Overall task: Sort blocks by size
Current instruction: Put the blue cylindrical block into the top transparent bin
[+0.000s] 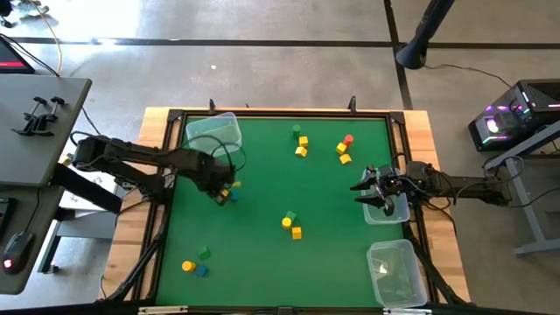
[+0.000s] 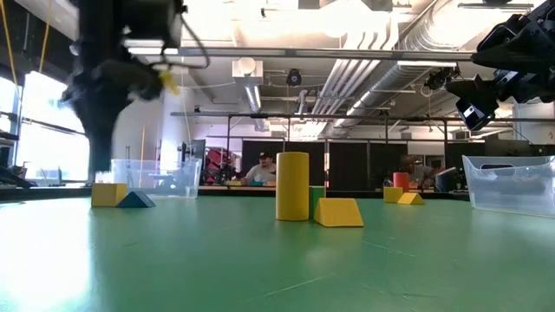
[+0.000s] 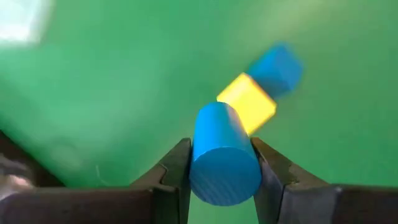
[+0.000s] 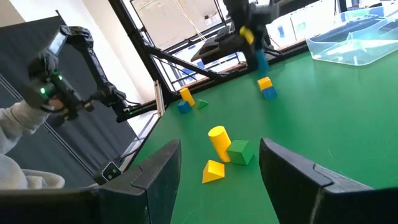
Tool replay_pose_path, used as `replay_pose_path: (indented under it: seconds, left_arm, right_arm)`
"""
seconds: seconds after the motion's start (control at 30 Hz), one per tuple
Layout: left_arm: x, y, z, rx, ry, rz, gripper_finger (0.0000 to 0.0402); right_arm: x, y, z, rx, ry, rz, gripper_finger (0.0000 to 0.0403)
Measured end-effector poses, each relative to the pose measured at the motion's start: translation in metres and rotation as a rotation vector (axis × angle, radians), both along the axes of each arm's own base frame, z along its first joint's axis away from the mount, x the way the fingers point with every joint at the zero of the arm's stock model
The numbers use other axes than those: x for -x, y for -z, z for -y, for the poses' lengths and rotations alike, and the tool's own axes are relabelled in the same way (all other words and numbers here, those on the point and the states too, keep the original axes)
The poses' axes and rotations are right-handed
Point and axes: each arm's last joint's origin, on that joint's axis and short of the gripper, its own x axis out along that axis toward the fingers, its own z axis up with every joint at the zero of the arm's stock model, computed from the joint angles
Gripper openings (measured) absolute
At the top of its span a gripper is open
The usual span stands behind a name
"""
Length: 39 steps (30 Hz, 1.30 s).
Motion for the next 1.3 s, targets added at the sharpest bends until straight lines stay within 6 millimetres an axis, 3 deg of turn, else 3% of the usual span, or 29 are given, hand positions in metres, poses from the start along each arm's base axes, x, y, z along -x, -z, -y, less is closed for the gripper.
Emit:
replay_pose_path:
  seconds: [0.23, 0.4, 0.6, 0.83, 1.07, 1.3]
  left_arm:
    - [0.004, -0.056, -0.059, -0.131, -0.035, -0.012, 0.0094]
    - [0.018, -0.07, -0.109, -0.161, -0.103, 0.0, 0.0094]
    - [0.037, -0.047, -0.163, -0.097, -0.154, -0.128, 0.0094]
    - [0.028, 0.001, -0.206, -0.013, -0.067, -0.21, 0.0094]
    - [0.02, 0.045, -0.224, 0.029, 0.034, -0.356, 0.0094]
    - [0.018, 0.059, -0.235, -0.083, 0.175, -0.536, 0.0094]
  right_arm:
    - [0.0, 0.0, 0.0, 0.0, -0.001, 0.0, 0.0208]
    - [0.0, 0.0, 0.0, 0.0, -0.001, 0.0, 0.0208]
    - [0.0, 0.0, 0.0, 0.0, -0.001, -0.001, 0.0208]
    - [0.0, 0.0, 0.0, 0.0, -0.001, 0.0, 0.0208]
    - [0.0, 0.0, 0.0, 0.0, 0.0, 0.0, 0.0208]
    - [0.0, 0.0, 0.0, 0.0, 0.0, 0.0, 0.0208]
